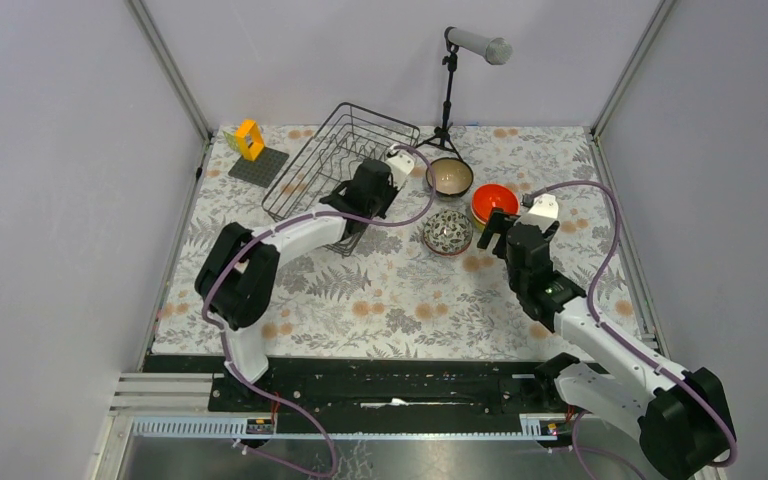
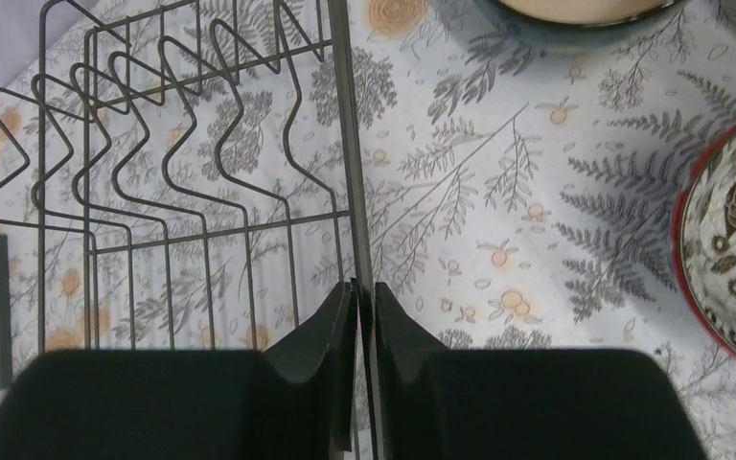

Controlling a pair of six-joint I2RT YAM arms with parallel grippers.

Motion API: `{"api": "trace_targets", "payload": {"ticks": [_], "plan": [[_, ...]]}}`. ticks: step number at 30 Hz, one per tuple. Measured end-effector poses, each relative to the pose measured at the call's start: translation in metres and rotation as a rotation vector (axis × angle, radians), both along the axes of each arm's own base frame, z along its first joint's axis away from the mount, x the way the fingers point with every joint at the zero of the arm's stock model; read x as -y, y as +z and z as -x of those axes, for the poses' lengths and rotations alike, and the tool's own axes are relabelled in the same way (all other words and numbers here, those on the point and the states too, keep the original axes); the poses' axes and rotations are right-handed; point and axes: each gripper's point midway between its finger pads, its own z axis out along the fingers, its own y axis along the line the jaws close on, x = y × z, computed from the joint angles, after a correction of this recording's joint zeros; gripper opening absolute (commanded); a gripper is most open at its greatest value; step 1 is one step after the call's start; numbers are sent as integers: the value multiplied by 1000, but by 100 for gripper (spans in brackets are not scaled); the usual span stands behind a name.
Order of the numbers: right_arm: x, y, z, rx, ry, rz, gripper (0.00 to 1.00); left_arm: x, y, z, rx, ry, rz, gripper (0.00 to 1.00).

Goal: Unload the bowls from the dish rack

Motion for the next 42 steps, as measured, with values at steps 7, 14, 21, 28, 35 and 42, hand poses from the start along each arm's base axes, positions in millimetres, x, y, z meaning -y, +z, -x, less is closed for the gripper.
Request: {"api": "trace_targets", "payload": {"ticks": [7, 14, 21, 28, 35, 42], "plan": [[2, -9, 2, 5, 23, 42, 100, 9, -2, -11, 13, -28, -22, 62], [-17, -6, 4, 7, 126, -5, 100, 21, 27, 9, 33, -50, 42, 74], [-6, -17, 3, -15, 107, -57, 100, 9, 91, 58, 120, -30, 193, 79], [47, -28, 4, -19, -58, -139, 100, -59, 103, 91, 200, 181, 294, 86], [76, -34, 6, 90, -132, -84, 100, -147, 68, 93, 240, 484, 321, 87], [85, -53, 8, 148, -94, 68, 100, -201, 43, 104, 339, 664, 307, 92]]}}
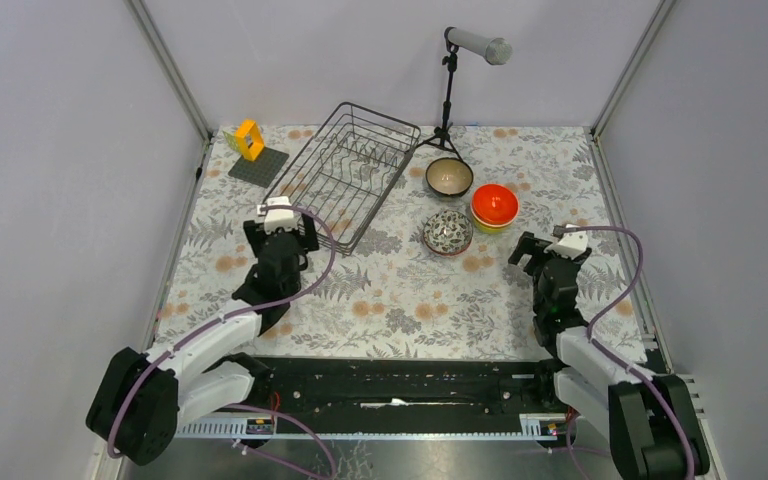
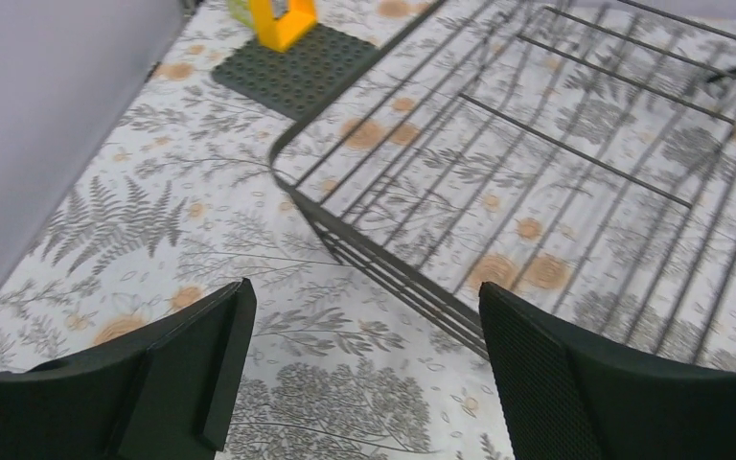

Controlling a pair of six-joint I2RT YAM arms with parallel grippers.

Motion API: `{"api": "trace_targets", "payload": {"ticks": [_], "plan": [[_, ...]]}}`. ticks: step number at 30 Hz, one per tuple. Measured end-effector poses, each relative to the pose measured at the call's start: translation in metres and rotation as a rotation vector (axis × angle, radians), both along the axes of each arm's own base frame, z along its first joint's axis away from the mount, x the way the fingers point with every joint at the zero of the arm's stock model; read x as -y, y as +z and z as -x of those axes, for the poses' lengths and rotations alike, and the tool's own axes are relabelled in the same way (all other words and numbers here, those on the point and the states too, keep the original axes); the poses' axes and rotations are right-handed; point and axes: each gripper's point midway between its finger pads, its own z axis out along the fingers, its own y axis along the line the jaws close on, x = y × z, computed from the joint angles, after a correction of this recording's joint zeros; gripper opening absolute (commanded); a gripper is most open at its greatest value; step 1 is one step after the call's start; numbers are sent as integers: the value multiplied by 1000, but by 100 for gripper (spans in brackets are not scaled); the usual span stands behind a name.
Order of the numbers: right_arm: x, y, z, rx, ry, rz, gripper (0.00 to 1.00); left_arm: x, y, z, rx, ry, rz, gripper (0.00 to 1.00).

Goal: Unload the bowls from the dish rack

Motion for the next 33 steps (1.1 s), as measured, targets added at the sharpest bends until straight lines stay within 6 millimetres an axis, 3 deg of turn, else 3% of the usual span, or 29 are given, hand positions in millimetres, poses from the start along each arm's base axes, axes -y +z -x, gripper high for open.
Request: {"api": "trace_targets", "payload": {"ticks": [5, 13, 22, 30, 33], "plan": [[7, -12, -11, 13, -26, 72, 100, -29, -4, 4, 76, 95, -3, 93], [9, -73, -17, -115, 6, 185, 100, -47, -4, 7, 157, 139, 2, 94], [3, -47, -35, -18, 25, 193, 100, -53, -11, 6, 168, 142, -17, 94], [3, -44, -36, -8, 25, 194, 100, -59, -35, -2, 124, 95, -83, 94], [3, -44, -36, -8, 25, 194, 100, -71, -53, -5, 98, 94, -99, 91]]}}
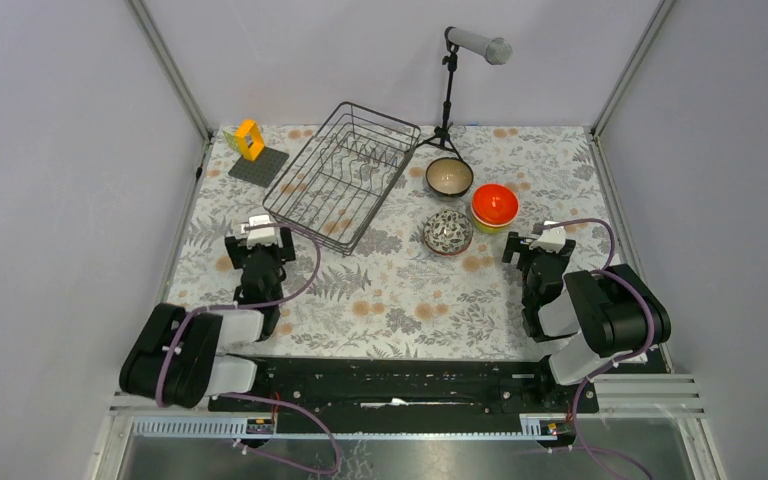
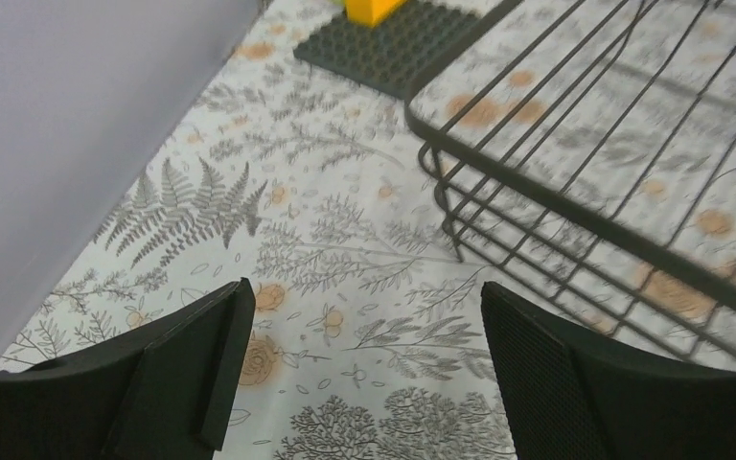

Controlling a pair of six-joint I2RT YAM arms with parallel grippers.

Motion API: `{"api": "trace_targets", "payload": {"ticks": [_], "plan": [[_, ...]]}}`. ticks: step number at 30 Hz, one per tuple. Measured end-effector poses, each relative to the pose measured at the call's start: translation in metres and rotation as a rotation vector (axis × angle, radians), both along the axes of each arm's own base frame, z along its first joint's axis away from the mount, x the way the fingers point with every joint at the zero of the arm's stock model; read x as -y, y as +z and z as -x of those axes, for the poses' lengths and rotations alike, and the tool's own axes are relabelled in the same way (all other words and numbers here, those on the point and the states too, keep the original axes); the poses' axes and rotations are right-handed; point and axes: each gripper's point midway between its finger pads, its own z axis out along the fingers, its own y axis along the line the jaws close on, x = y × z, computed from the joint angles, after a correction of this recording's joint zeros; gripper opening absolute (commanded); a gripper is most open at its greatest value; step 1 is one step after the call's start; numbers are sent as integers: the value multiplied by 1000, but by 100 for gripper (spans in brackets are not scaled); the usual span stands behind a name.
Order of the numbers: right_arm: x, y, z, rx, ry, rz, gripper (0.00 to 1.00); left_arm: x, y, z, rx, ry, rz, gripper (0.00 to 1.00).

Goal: Unload the bowls from the dish rack

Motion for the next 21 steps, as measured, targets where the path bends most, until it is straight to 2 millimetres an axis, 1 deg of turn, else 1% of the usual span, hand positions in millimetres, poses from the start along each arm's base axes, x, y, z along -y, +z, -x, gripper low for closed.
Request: {"api": "trace_targets", "payload": {"ticks": [1, 2, 3, 4, 6, 7, 8, 9, 10, 13, 15, 21], "plan": [[0, 0, 0, 0, 0, 0, 100, -4, -7, -2, -19, 1, 0, 91], [0, 0, 0, 0, 0, 1, 100, -8, -15, -5, -45, -4, 3, 88], [0, 0, 0, 0, 0, 1, 100, -6, -21, -8, -58, -25, 15, 85], [0, 0, 0, 0, 0, 2, 100, -12, -25, -12, -54, -24, 36, 86], [0, 0, 0, -1, 0, 3, 100, -12, -38, -17, -69, -49, 57, 85], [0, 0, 0, 0, 0, 3, 100, -11, -44, -18, -86, -62, 65, 87], [0, 0, 0, 0, 0, 3, 100, -8, -49, -17, -103, -85, 69, 94], [0, 0, 0, 0, 0, 3, 100, -5, -48, -19, -101, -103, 72, 98], [0, 0, 0, 0, 0, 3, 100, -1, -47, -21, -96, -123, 79, 99], [0, 0, 0, 0, 0, 3, 100, 6, -38, -29, -68, -155, 93, 99], [0, 0, 0, 0, 0, 3, 100, 7, -35, -31, -56, -162, 98, 99], [0, 0, 0, 0, 0, 3, 100, 9, -33, -32, -52, -175, 102, 99]]}}
